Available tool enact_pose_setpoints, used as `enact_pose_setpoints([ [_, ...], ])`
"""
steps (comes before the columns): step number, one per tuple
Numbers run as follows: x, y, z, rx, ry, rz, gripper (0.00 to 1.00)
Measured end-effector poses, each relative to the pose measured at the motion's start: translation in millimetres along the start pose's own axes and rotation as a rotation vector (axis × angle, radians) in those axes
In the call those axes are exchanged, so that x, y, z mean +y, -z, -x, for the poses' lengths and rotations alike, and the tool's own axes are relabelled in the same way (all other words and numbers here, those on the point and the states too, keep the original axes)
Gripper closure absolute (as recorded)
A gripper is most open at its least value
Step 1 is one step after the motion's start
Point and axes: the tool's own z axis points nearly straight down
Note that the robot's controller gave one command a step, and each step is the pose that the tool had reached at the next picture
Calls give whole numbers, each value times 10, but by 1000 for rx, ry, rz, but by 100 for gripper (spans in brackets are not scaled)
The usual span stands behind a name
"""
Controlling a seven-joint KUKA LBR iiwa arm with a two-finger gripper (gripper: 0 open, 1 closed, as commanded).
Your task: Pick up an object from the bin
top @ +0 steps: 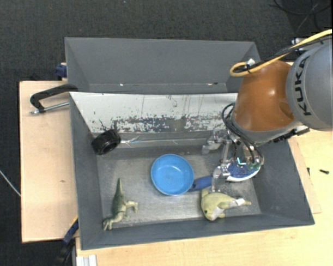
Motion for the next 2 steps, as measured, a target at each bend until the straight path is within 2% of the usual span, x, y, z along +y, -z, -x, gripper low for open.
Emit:
enact_pose_setpoints([
  [1, 125, -518, -106, -6, 166, 0, 0],
  [2, 120, -507, -105, -7, 166, -1, 100],
])
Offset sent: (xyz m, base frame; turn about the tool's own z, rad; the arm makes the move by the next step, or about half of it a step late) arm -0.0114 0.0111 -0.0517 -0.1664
